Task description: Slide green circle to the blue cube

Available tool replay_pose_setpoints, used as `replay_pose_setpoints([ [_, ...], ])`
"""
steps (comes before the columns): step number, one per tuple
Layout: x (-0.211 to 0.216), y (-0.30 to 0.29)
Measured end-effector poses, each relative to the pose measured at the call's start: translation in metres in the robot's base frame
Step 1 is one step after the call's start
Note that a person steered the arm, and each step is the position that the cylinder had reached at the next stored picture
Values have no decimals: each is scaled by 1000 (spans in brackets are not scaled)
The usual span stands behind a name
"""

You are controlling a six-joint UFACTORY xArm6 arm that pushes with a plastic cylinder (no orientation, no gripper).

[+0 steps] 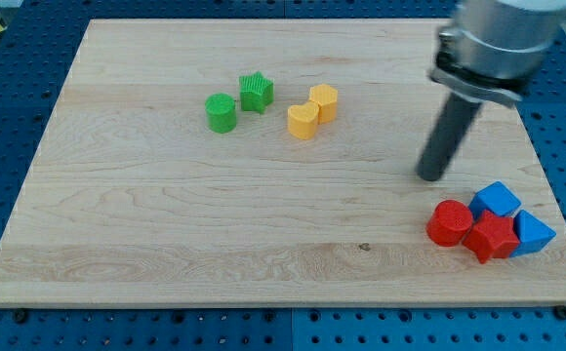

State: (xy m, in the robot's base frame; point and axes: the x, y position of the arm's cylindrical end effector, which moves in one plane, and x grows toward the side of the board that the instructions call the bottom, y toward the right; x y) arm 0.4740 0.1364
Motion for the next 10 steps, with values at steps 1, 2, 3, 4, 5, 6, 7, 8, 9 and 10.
replay_pose_setpoints([
  [1,-4,-94],
  [2,-11,-205],
  [3,-57,-288],
  [4,-87,-269],
  [5,-87,-215],
  [6,-87,-155],
  [7,-87,-113],
  [8,-81,-108],
  [9,-68,-108],
  [10,-53,-103],
])
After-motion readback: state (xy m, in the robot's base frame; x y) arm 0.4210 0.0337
